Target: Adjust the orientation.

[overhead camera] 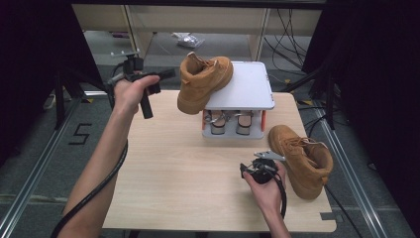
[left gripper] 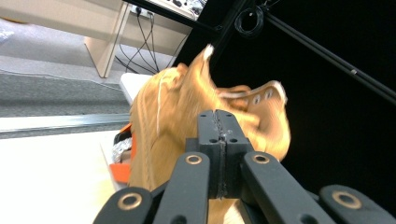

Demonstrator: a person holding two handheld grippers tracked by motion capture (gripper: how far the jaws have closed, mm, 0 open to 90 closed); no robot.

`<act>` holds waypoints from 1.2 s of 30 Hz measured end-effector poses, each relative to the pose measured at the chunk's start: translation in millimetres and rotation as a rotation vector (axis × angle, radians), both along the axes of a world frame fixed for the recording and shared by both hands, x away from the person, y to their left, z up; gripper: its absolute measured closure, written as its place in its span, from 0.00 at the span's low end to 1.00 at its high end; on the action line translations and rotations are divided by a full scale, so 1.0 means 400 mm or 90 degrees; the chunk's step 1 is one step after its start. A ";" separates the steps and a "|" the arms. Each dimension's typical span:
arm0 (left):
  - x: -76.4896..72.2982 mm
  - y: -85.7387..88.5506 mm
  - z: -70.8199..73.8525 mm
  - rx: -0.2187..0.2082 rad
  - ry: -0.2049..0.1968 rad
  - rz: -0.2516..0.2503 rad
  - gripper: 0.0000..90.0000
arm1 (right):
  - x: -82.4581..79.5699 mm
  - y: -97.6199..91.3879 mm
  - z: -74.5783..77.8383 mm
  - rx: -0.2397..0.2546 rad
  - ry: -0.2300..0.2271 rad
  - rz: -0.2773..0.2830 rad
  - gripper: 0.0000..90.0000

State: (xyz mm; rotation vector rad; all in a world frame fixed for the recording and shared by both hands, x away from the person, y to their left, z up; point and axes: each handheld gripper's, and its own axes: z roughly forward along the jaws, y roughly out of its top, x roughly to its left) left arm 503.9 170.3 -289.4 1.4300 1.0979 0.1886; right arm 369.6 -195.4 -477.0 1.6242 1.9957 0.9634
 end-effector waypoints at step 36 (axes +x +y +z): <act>-0.051 -0.030 -0.272 0.122 0.052 0.034 1.00 | -0.003 0.000 0.001 0.000 -0.001 0.001 0.48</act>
